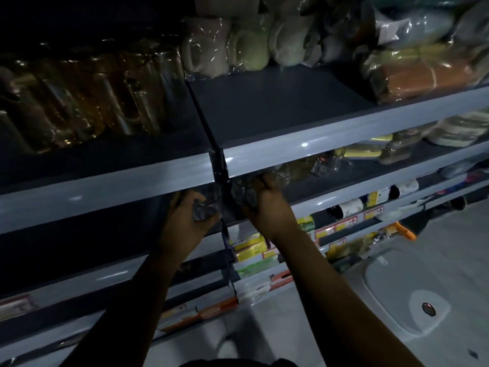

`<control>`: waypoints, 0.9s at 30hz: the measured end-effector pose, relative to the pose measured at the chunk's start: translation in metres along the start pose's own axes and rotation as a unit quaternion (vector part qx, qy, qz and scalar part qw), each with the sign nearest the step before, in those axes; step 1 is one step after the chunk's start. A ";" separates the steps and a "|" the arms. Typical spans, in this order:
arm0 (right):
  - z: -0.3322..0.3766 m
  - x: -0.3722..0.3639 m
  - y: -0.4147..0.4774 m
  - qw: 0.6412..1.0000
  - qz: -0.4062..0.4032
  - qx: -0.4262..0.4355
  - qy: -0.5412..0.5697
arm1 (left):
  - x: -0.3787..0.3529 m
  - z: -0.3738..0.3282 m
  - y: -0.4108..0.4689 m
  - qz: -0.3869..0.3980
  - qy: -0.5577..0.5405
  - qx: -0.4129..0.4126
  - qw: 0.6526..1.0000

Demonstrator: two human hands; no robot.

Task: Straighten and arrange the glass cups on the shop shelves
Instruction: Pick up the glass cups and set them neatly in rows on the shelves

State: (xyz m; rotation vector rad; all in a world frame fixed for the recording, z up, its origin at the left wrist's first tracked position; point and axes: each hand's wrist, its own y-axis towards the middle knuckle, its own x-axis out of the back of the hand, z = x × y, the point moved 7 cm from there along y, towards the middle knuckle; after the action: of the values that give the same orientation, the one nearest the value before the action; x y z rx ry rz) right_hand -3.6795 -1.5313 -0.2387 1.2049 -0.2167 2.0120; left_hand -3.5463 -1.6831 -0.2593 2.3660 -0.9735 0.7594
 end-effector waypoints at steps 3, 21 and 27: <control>-0.002 -0.004 -0.004 1.000 -0.006 0.021 -0.010 | -0.003 0.002 -0.005 -0.025 -0.006 0.036 0.999; -0.030 -0.030 0.006 0.952 0.038 -0.074 0.293 | -0.009 0.015 -0.011 -0.041 -0.098 0.103 0.989; -0.031 -0.010 -0.010 0.899 0.005 -0.101 0.426 | 0.006 -0.001 -0.041 -0.091 -0.309 0.102 0.941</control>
State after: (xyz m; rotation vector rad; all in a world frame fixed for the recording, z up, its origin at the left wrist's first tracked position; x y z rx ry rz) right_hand -3.6915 -1.5143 -0.2658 0.1225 0.0117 2.2615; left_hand -3.5124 -1.6593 -0.2631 2.9039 -0.9125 0.0278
